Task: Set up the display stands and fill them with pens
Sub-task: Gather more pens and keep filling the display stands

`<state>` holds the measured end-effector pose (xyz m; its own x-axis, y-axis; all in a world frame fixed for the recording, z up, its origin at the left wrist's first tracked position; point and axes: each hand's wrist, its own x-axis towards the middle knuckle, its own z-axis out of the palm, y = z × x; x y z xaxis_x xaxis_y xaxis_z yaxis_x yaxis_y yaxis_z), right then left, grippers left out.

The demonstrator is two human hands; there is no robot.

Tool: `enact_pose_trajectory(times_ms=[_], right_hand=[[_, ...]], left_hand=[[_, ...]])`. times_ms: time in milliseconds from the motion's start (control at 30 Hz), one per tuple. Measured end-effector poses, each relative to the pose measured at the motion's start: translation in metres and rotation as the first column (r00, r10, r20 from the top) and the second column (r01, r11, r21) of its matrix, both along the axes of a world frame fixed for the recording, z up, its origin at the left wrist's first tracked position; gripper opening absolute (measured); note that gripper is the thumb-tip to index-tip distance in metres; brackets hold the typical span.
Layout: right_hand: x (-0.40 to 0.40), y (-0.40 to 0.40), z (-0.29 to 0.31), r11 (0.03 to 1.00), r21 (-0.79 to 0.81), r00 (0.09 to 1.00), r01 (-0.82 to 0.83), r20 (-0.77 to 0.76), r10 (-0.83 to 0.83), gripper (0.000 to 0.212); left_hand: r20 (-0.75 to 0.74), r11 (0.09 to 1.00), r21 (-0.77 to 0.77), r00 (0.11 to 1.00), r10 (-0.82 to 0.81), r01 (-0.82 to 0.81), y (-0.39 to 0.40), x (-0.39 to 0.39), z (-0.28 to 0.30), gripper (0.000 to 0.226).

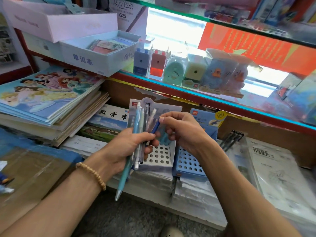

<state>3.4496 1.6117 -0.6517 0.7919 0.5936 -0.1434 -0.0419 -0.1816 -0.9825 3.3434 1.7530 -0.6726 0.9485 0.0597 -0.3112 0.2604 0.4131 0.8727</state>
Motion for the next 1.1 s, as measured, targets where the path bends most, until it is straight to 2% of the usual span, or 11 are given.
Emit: enact_pose_trajectory(times_ms=[200, 433, 500, 567, 633, 700, 767, 833, 933, 1033, 1100], right_hand=[[0.008, -0.024, 0.008, 0.967, 0.184, 0.980, 0.174, -0.130, -0.151, 0.007], [0.011, -0.046, 0.005, 0.990, 0.071, 0.992, 0.124, -0.027, -0.122, 0.007], [0.017, -0.058, 0.010, 0.978, 0.102, 0.983, 0.183, -0.042, -0.180, 0.005], [0.029, -0.077, 0.015, 0.935, 0.160, 0.948, 0.318, -0.046, -0.314, 0.006], [0.040, -0.096, 0.016, 0.876, 0.151, 0.883, 0.458, 0.035, -0.468, 0.006], [0.049, -0.112, 0.009, 0.821, 0.043, 0.792, 0.570, 0.238, -0.562, 0.004], [0.055, -0.121, -0.002, 0.759, -0.074, 0.696, 0.647, 0.465, -0.548, 0.010], [0.058, -0.124, -0.011, 0.721, -0.161, 0.654, 0.674, 0.583, -0.481, 0.010], [0.063, -0.125, -0.022, 0.697, -0.211, 0.636, 0.686, 0.638, -0.433, 0.008], [0.065, -0.122, -0.029, 0.704, -0.242, 0.654, 0.668, 0.644, -0.398, 0.005], [0.066, -0.120, -0.035, 0.696, -0.285, 0.671, 0.659, 0.642, -0.372, 0.010]], left_hand=[[-0.011, 0.996, -0.014, 0.996, -0.088, 0.088, -0.015, 0.007, 0.002, 0.022], [-0.009, 0.993, 0.072, 0.995, -0.095, 0.095, -0.032, 0.019, -0.001, 0.019], [-0.019, 0.991, 0.053, 0.993, -0.119, 0.120, -0.036, 0.023, 0.000, 0.021], [-0.034, 0.987, 0.067, 0.989, -0.141, 0.143, -0.041, 0.026, -0.001, 0.022], [-0.051, 0.985, 0.092, 0.989, -0.141, 0.145, -0.045, 0.028, -0.004, 0.021], [-0.065, 0.986, 0.101, 0.990, -0.126, 0.132, -0.047, 0.030, -0.007, 0.020], [-0.071, 0.987, 0.103, 0.991, -0.114, 0.121, -0.047, 0.033, -0.009, 0.020], [-0.072, 0.988, 0.106, 0.992, -0.105, 0.112, -0.048, 0.037, -0.010, 0.019], [-0.073, 0.988, 0.104, 0.991, -0.110, 0.117, -0.053, 0.041, -0.010, 0.017], [-0.075, 0.987, 0.104, 0.991, -0.112, 0.120, -0.056, 0.042, -0.010, 0.017], [-0.076, 0.987, 0.106, 0.990, -0.116, 0.124, -0.055, 0.042, -0.010, 0.017]])
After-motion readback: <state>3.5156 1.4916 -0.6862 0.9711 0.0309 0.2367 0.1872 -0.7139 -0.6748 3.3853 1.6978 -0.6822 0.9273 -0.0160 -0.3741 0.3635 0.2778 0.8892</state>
